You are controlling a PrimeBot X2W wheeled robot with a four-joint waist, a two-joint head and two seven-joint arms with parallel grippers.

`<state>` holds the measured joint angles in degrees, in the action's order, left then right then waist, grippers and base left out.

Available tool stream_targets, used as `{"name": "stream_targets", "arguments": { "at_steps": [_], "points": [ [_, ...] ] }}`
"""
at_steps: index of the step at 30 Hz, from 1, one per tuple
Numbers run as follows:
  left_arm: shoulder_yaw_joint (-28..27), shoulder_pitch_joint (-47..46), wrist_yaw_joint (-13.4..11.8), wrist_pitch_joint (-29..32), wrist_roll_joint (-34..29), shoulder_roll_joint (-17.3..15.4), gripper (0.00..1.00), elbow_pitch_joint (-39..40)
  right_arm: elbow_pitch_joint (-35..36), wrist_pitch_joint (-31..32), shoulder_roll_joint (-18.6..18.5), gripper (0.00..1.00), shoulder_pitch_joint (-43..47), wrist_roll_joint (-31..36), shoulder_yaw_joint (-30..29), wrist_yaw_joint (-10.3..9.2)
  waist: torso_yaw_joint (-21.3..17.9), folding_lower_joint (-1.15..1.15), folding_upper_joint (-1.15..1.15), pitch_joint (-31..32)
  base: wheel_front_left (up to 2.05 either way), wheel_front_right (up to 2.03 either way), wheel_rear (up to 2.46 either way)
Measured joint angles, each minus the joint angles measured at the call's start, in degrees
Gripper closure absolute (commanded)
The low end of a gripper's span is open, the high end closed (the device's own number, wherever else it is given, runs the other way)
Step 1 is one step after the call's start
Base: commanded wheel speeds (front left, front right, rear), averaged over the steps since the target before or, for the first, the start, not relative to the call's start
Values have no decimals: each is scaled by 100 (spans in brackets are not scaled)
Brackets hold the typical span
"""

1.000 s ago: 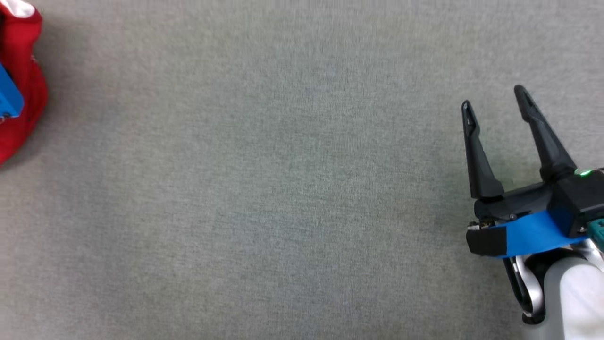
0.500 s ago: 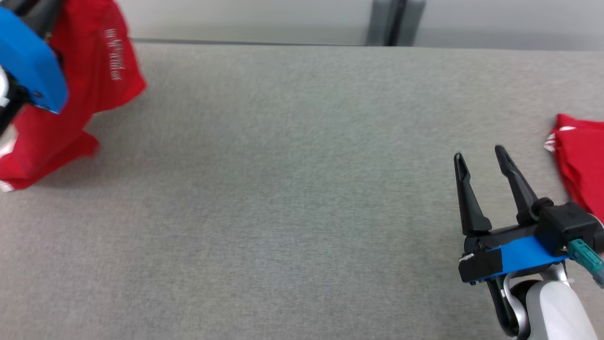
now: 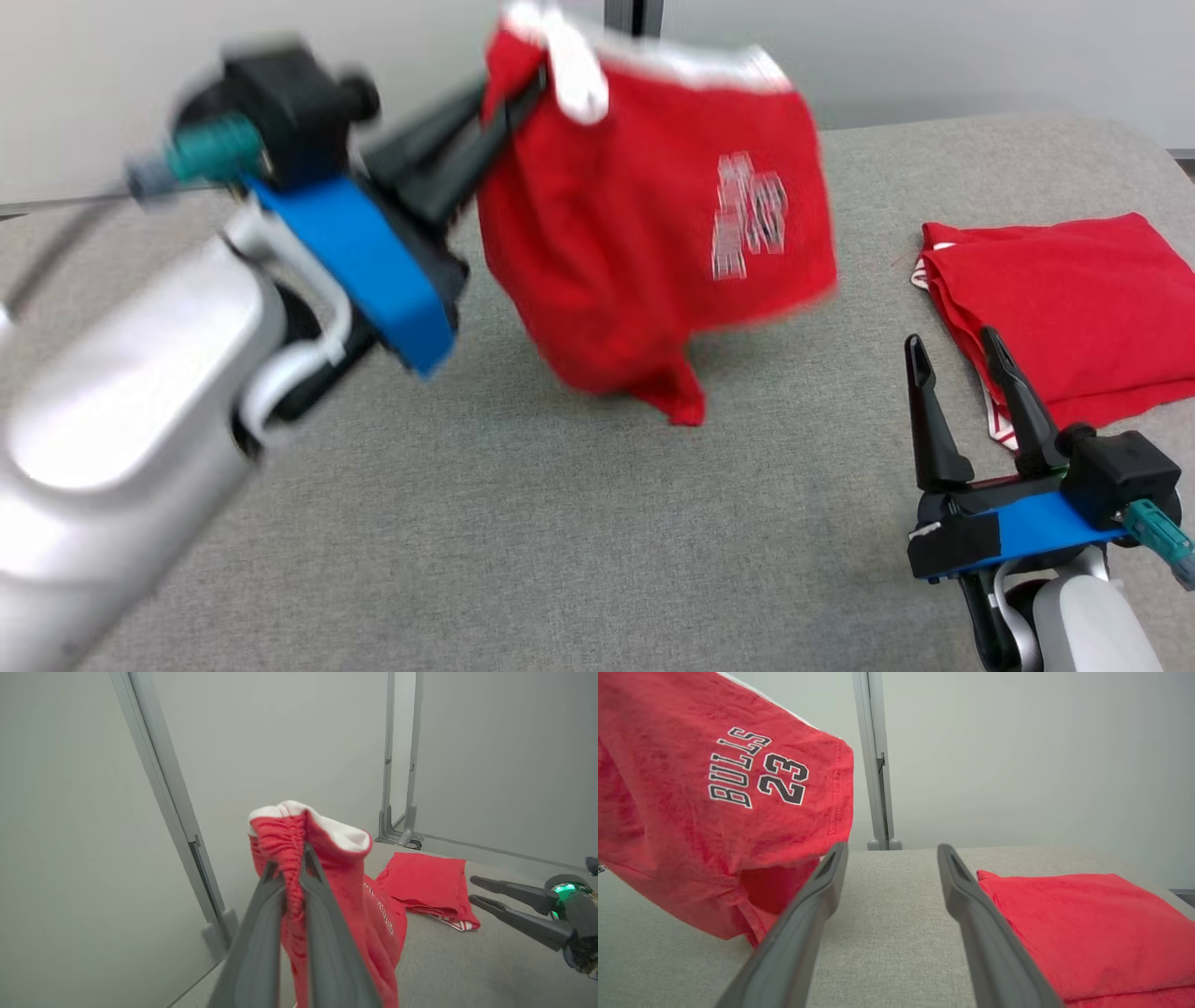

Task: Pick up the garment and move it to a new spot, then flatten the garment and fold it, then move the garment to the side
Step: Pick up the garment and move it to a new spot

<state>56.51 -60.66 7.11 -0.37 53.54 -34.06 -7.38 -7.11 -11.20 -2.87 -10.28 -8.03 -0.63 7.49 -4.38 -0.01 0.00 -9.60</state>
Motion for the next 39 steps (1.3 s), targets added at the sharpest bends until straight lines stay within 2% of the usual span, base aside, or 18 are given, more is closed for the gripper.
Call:
{"name": "stream_targets", "arguments": {
  "at_steps": [7,13,14,15,16,17,18,30,35,39],
  "points": [
    [237,1847,-127,-1089,391,304,100,-899,-160,-111,1,0,38,-58,-38,0,-69,1,0,-171,0,0,0],
    [330,2636,-141,-1399,255,512,100,-1981,-276,-192,1,0,4,-36,-64,0,-32,1,0,-338,0,0,0],
    [268,2723,-118,-1432,292,567,94,-2104,-302,-198,1,0,-14,-18,-63,0,-17,1,0,-349,0,0,0],
    [183,2800,-109,-1444,313,621,66,-2186,-316,-201,1,0,-24,-14,-63,0,-1,1,0,-356,0,0,0],
    [100,2852,-101,-1446,339,669,47,-2253,-336,-208,1,0,-27,-13,-65,0,18,1,0,-358,0,0,0],
    [-27,2908,-98,-1452,342,719,3,-2288,-352,-215,1,0,-28,-11,-64,0,37,1,0,-359,0,0,0],
    [-192,2960,-90,-1455,330,771,0,-2292,-377,-230,1,0,-29,-10,-62,0,61,1,0,-357,0,0,0],
    [-1435,3593,-66,-1462,-566,1068,0,-2060,-584,-248,3,0,-35,56,55,0,279,1,0,-148,0,0,0],
    [-2020,3957,-285,-1462,-934,1170,0,-1713,-648,-248,3,0,-38,91,96,0,358,1,0,25,0,0,0],
    [-2603,4345,-487,-1461,-1124,1382,0,-1381,-713,-257,3,0,-37,56,131,0,426,1,0,168,0,0,0]
  ]
}}
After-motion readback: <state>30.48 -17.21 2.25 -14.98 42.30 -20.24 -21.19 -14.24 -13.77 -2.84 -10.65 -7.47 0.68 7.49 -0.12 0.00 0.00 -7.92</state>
